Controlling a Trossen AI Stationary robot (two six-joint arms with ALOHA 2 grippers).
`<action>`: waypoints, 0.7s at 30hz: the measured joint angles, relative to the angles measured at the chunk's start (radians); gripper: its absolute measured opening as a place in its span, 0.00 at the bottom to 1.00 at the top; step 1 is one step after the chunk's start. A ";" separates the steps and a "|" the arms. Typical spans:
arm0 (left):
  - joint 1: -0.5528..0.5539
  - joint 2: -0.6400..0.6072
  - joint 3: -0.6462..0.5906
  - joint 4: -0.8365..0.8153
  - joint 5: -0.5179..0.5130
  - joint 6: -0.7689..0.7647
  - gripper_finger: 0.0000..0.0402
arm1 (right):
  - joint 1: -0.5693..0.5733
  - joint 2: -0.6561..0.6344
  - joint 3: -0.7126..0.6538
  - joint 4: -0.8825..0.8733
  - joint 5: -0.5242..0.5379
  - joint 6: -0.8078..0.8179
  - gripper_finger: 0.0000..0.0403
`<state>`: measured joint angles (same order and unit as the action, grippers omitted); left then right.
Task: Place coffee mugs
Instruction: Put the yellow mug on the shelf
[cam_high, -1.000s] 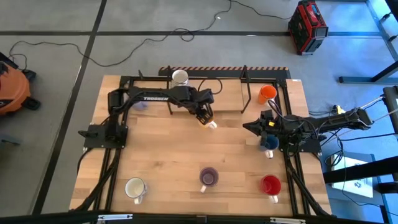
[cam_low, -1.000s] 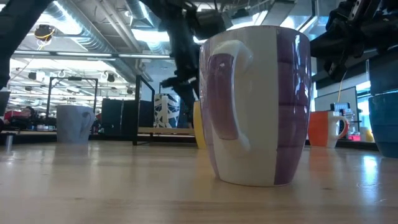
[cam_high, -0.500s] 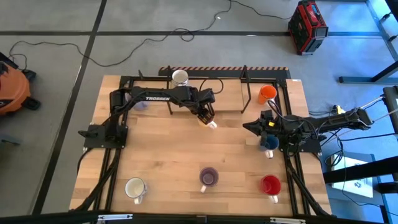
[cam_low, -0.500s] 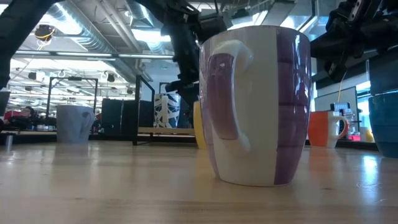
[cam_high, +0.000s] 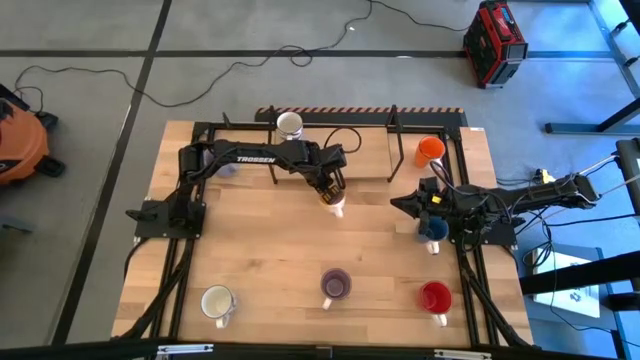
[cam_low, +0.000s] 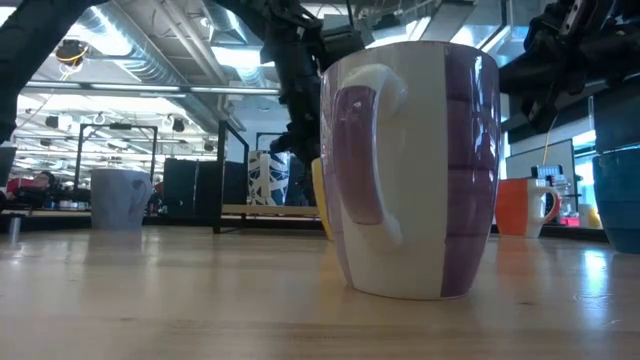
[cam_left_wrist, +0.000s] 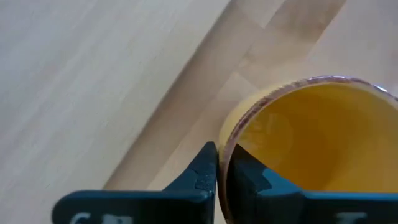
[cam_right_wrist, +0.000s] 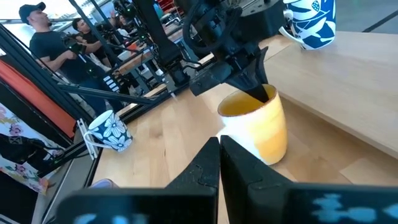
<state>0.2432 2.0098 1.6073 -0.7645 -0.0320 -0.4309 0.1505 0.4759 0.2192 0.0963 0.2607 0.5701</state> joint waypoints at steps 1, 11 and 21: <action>0.000 0.000 0.000 0.001 0.000 0.002 0.03 | 0.000 0.000 0.000 -0.001 0.000 0.000 0.01; -0.003 -0.052 0.085 -0.060 0.006 0.113 0.04 | 0.000 0.000 0.000 -0.042 0.000 0.009 0.01; 0.021 -0.117 0.294 -0.310 -0.056 0.307 0.04 | 0.000 0.000 0.000 -0.065 -0.001 0.027 0.01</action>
<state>0.2645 1.8931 1.9014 -1.0742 -0.0880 -0.1241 0.1505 0.4755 0.2192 0.0315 0.2599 0.5976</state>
